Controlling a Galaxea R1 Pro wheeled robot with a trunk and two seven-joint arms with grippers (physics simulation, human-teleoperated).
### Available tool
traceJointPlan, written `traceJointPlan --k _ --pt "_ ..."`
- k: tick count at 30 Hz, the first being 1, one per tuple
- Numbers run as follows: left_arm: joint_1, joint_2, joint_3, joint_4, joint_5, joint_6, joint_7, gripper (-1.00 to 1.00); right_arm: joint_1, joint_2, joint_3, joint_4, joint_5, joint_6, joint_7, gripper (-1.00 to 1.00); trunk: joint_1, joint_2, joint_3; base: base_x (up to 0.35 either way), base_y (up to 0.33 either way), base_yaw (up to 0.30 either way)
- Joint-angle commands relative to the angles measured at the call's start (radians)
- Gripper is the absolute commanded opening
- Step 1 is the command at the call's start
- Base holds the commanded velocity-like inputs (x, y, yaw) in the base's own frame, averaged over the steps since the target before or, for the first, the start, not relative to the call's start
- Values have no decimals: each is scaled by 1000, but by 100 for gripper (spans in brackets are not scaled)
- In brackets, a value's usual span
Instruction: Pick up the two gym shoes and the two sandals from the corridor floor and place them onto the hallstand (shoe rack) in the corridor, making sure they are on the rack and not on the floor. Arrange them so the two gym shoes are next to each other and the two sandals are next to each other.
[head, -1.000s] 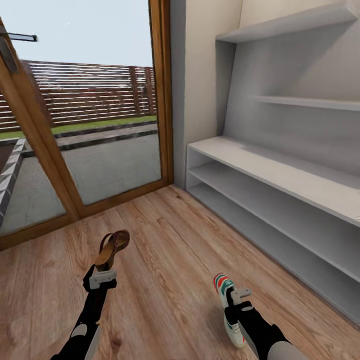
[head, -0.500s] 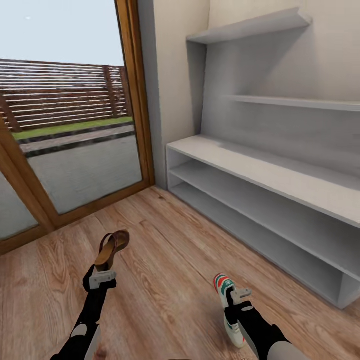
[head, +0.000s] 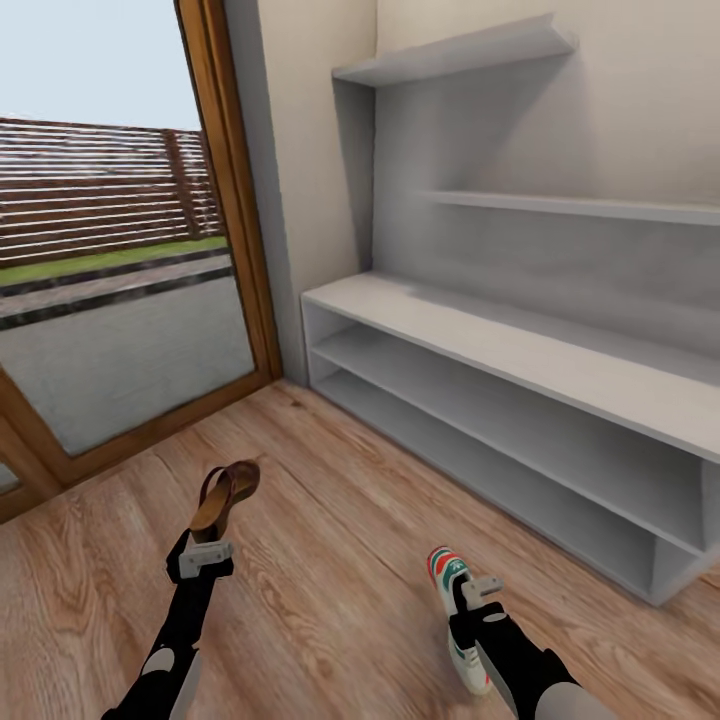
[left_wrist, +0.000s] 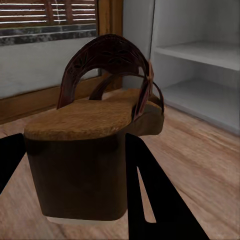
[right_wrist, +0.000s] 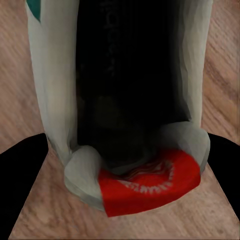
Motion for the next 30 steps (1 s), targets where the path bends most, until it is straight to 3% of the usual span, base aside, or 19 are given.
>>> traceJointPlan --k 1,11,30 --pt "0 0 -1 0 0 0 0 -100 0 0 0 0 0 0 0 -100 0 0 0 332 104 -18" --pt "0 0 1 -1 0 0 0 -100 0 0 0 0 0 0 0 -100 0 0 0 285 207 -138" --pt "0 -1 2 3 0 -1 0 -100 -1 -1 0 0 0 0 0 -100 0 0 7 18 15 -268"
